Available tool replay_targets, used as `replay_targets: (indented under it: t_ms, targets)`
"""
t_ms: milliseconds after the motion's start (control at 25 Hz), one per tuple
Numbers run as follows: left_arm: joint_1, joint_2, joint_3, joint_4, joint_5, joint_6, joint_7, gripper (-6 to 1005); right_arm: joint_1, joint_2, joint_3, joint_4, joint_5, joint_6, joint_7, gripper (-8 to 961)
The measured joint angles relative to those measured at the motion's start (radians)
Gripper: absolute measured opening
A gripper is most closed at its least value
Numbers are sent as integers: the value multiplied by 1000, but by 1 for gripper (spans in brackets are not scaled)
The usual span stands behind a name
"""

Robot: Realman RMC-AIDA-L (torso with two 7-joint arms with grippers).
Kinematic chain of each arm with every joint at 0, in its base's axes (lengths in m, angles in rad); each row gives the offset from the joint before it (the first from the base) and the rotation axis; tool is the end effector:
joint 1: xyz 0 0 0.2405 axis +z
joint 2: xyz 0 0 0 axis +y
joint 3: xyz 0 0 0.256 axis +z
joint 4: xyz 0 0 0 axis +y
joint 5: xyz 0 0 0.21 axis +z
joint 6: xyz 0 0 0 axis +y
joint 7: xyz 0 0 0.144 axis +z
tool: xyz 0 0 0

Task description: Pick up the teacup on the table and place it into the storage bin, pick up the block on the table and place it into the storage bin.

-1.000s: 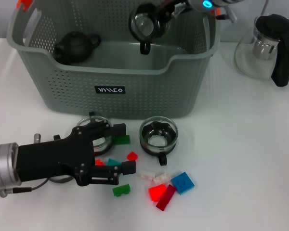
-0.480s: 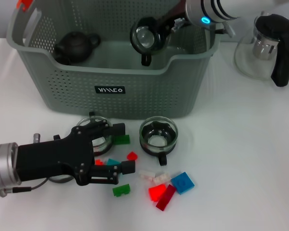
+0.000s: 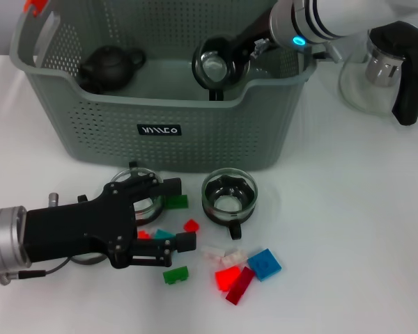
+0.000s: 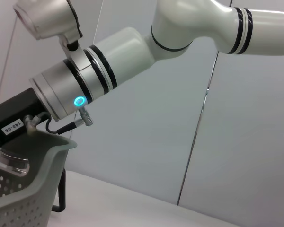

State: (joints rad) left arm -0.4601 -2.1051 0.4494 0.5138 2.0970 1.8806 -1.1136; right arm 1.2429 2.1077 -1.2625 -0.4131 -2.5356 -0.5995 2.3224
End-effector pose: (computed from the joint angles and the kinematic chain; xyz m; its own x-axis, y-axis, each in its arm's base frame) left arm -0.2688 0.2629 -0.0083 0.6869 0.2516 0.6818 0.3452 -0.9385 -0.0013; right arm 0.0807 0.4904 -0.0776 0.9423 -0.3339 -0.0217 -0.2701 -0.7208 -0.6383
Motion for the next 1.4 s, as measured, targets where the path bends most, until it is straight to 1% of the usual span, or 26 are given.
replay_targets:
  t_ms: [800,1040,1160,1240,1400]
  targets:
    - [11,-1,0,0,0,4,2,918,-11,-4,2,-27,0,-34,15,164]
    - [12,-1,0,0,0,5,2,918,-11,-6,-2,-55,0,-47,15,363]
    - [13,0,-1,0,0,7,2,918,-15,-6,-3,-83,0,-55,15,513]
    - [14,1,-1,0,0,8,2,917,-29,-4,-3,-136,2,-69,15,613]
    - [16,2,-2,0,0,8,2,917,-69,-3,-5,-261,37,-118,15,696]
